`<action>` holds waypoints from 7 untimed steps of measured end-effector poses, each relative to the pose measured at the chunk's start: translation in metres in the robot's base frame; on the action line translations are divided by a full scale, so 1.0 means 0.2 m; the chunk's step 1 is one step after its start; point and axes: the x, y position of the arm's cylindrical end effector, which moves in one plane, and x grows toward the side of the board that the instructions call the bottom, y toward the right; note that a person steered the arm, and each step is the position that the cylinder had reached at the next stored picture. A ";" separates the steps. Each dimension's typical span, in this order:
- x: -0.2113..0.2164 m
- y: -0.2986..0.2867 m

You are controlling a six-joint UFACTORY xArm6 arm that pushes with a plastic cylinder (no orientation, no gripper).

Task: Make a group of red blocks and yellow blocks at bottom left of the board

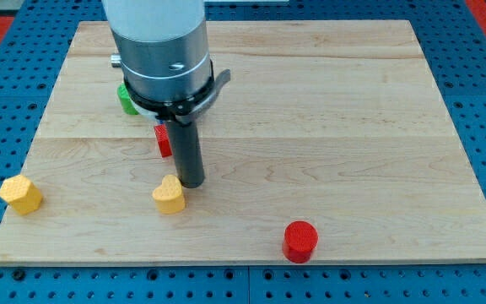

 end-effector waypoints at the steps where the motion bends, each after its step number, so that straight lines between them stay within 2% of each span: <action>1: 0.12 0.02; 2: 0.11 -0.31; 3: 0.01 -0.68; 4: 0.01 -0.53; 5: 0.01 -0.11; 7: -0.09 0.23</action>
